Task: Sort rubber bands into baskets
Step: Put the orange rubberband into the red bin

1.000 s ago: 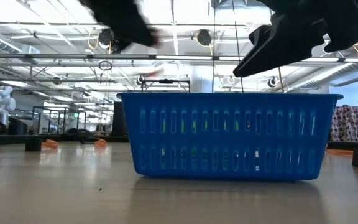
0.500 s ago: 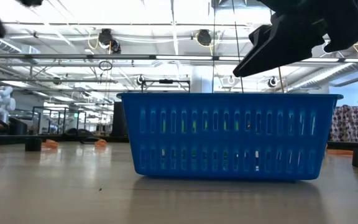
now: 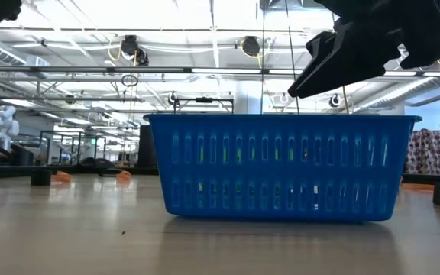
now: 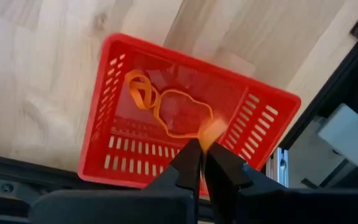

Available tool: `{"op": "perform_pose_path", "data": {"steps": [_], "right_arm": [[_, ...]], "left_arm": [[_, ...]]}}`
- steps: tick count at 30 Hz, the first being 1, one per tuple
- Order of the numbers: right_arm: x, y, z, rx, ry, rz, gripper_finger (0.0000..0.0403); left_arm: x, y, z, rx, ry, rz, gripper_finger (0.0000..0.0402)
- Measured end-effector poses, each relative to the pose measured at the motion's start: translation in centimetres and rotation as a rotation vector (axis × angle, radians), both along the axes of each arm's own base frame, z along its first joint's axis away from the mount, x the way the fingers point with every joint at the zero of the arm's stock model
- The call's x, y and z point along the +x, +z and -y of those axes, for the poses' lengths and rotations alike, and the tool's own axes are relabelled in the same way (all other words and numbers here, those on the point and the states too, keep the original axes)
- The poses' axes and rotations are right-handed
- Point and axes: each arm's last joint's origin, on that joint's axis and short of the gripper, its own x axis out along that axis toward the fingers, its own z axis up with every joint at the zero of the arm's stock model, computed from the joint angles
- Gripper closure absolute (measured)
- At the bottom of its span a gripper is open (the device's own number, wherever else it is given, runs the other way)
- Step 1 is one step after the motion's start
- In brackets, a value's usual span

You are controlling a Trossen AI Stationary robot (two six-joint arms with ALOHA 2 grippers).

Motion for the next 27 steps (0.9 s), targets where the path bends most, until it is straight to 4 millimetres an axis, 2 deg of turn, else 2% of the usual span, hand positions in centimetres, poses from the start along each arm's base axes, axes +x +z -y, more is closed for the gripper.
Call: {"op": "perform_pose_path", "data": {"steps": [6, 14, 21, 27], "right_arm": [[-0.3, 0.5, 0.2, -0.039, 0.011, -0.003, 0.0257], [-1.6, 0.4, 1.2, -0.071, -0.021, -0.121, 0.0257], [-4.5, 2.8, 4.5, 0.019, -0.141, -0.212, 0.0257], [-7.7, 4.3, 8.2, 0.129, -0.353, -0.301, 0.0257]], "left_arm": [[0.1, 0.0, -0.1, 0.008, 0.005, 0.008, 0.0375], [0.0, 0.0, -0.1, 0.013, 0.006, 0.005, 0.0362], [-0.1, -0.2, -0.3, 0.051, 0.001, -0.011, 0.0305], [-0.7, -0.2, -0.8, 0.099, 0.08, -0.095, 0.029]]}}
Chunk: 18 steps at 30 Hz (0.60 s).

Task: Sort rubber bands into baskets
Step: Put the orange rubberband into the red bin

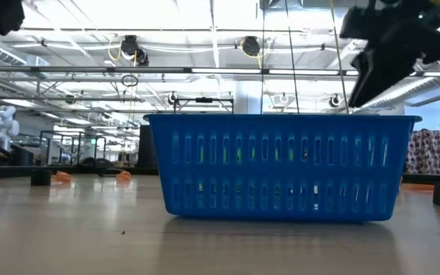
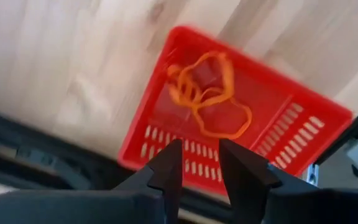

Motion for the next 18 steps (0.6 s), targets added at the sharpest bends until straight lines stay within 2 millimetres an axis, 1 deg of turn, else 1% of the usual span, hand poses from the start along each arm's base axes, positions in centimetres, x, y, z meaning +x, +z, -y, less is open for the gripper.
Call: {"op": "perform_pose_path", "data": {"steps": [4, 7, 9, 12, 15, 18], "right_arm": [[-1.1, 0.0, 2.2, 0.074, -0.177, -0.065, 0.0257], [-1.1, -0.5, 3.0, 0.163, -0.214, -0.115, 0.0257], [-0.8, -1.1, 3.3, 0.196, -0.222, -0.133, 0.0257], [-0.3, -2.5, 3.6, 0.216, -0.203, -0.175, 0.0257], [0.2, -4.0, 3.8, 0.187, -0.167, -0.23, 0.0257], [1.1, -5.0, 3.8, 0.159, -0.103, -0.255, 0.0257]], "left_arm": [[-0.3, 0.0, -0.1, -0.002, 0.001, -0.046, 0.0289], [-0.4, 0.0, -0.2, 0.005, -0.006, -0.054, 0.0289], [-0.4, 0.0, -0.3, 0.016, -0.037, -0.041, 0.0289], [-0.2, 0.0, -0.4, 0.076, -0.103, 0.028, 0.0289], [0.0, 0.0, -0.5, 0.103, -0.123, 0.071, 0.0289], [0.0, 0.0, -0.4, 0.104, -0.123, 0.071, 0.0289]]}}
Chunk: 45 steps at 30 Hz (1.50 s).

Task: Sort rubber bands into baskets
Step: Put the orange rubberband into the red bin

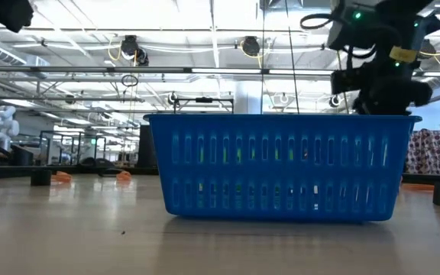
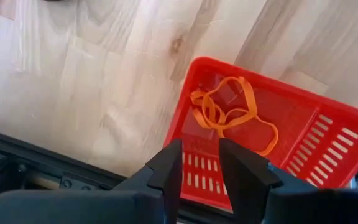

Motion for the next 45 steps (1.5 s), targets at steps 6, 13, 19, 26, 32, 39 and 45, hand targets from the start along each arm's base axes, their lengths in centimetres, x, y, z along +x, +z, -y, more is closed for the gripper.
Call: {"op": "perform_pose_path", "data": {"steps": [6, 13, 19, 26, 32, 39, 45], "right_arm": [[1.0, -1.9, -0.1, 0.017, 0.071, -0.088, 0.0257], [2.3, -4.4, -0.1, 0.01, 0.127, -0.163, 0.0257], [3.2, -5.2, -0.2, 0.018, 0.178, -0.163, 0.0275], [3.5, -4.1, -0.1, 0.006, 0.21, -0.151, 0.0389], [4.2, -2.6, -0.2, -0.004, 0.222, -0.089, 0.04], [4.6, -1.3, -0.2, -0.018, 0.244, 0.003, 0.0401], [5.4, 0.8, -1.3, -0.054, 0.325, 0.207, 0.0402]], "left_arm": [[0.0, 0.0, 0.0, 0.001, 0.0, 0.0, 0.0289], [-0.1, 0.0, -0.1, 0.008, 0.001, -0.008, 0.0289], [-0.2, 0.0, 0.0, -0.033, -0.001, -0.041, 0.0289], [-0.3, 1.1, -0.1, -0.061, -0.054, 0.006, 0.029], [-0.2, 2.0, -0.3, -0.032, -0.013, 0.08, 0.029], [0.5, 2.1, -0.9, 0.115, -0.082, 0.222, 0.029], [3.6, 2.9, -1.3, 0.576, -0.189, 0.718, 0.029]]}}
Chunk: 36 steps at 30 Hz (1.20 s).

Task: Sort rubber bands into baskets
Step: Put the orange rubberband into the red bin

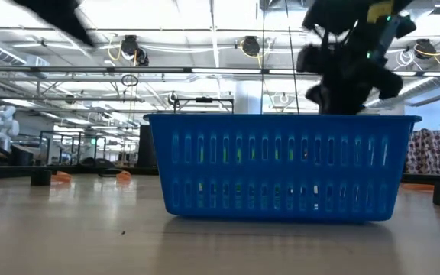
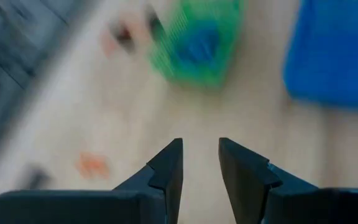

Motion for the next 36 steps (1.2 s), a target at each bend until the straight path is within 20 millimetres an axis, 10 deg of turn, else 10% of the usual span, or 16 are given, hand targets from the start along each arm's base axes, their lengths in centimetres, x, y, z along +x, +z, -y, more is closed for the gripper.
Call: {"op": "perform_pose_path", "data": {"steps": [20, 36], "right_arm": [[2.6, 3.1, -3.8, 0.1, 0.056, 0.451, 0.0403], [2.8, 2.2, -5.3, 0.064, 0.02, 0.442, 0.0402]], "left_arm": [[13.2, -6.4, -6.1, -0.37, 0.078, 0.586, 0.029], [15.2, -8.7, -5.6, -0.518, -0.094, 0.645, 0.029]]}}
